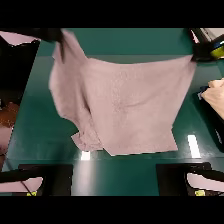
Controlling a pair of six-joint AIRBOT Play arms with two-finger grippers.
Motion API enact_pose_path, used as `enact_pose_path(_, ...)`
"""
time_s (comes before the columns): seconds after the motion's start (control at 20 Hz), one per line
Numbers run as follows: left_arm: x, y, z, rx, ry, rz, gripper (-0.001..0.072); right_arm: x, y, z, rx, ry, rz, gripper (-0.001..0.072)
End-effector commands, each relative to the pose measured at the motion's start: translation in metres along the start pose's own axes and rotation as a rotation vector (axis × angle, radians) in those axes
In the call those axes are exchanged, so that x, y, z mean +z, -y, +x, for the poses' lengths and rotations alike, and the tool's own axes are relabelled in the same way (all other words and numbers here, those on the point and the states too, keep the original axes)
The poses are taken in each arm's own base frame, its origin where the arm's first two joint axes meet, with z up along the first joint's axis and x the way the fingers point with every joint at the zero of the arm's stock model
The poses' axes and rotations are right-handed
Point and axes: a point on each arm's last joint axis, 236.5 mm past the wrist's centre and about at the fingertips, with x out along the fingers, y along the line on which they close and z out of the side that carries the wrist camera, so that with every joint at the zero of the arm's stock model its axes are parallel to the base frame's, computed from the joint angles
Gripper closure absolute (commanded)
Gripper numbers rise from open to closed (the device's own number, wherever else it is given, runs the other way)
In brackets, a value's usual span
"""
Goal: Fold the shirts.
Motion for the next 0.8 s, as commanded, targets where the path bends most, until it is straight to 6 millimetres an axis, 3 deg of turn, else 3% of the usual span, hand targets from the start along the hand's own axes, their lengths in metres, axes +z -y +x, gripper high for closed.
enact_pose_path(0.0,-0.058,-0.008,0.091,-0.014,-0.218,-0.04,0.0685,-0.015,0.025,0.08,-0.015,-0.131,0.049,0.0698)
enact_pose_path(0.05,-0.06,-0.013,0.095,0.005,-0.225,-0.032,0.0684,-0.015,0.032,0.09,-0.015,-0.133,0.069,0.0698)
enact_pose_path(0.1,-0.059,-0.023,0.095,0.047,-0.221,-0.015,0.0579,-0.015,0.04,0.096,-0.02,-0.129,0.087,0.0692)
enact_pose_path(0.15,-0.056,-0.036,0.09,0.1,-0.22,0.001,0.0273,-0.014,0.048,0.097,-0.027,-0.121,0.102,0.0557)
enact_pose_path(0.2,-0.054,-0.049,0.082,0.146,-0.22,-0.022,0.017,-0.012,0.056,0.095,-0.034,-0.109,0.118,0.0242)
enact_pose_path(0.25,-0.052,-0.06,0.073,0.168,-0.216,-0.069,0.017,-0.01,0.062,0.09,-0.039,-0.105,0.132,0.0132)
enact_pose_path(0.35,-0.065,-0.075,0.052,0.185,-0.259,-0.16,0.017,-0.008,0.069,0.076,-0.027,-0.096,0.155,0.0134)
enact_pose_path(0.45,-0.092,-0.076,0.034,0.159,-0.37,-0.217,0.017,-0.001,0.061,0.061,0.045,-0.062,0.174,0.0136)
enact_pose_path(0.55,-0.112,-0.061,0.027,0.121,-0.424,-0.237,0.017,0.003,0.055,0.048,0.106,-0.027,0.199,0.0136)
enact_pose_path(0.65,-0.127,-0.03,0.024,0.038,-0.416,-0.27,0.0171,0.004,0.052,0.038,0.12,-0.009,0.2,0.0137)
enact_pose_path(0.75,-0.155,0.001,0.019,-0.019,-0.401,-0.31,0.0171,0.003,0.051,0.03,0.119,0.0,0.197,0.0136)
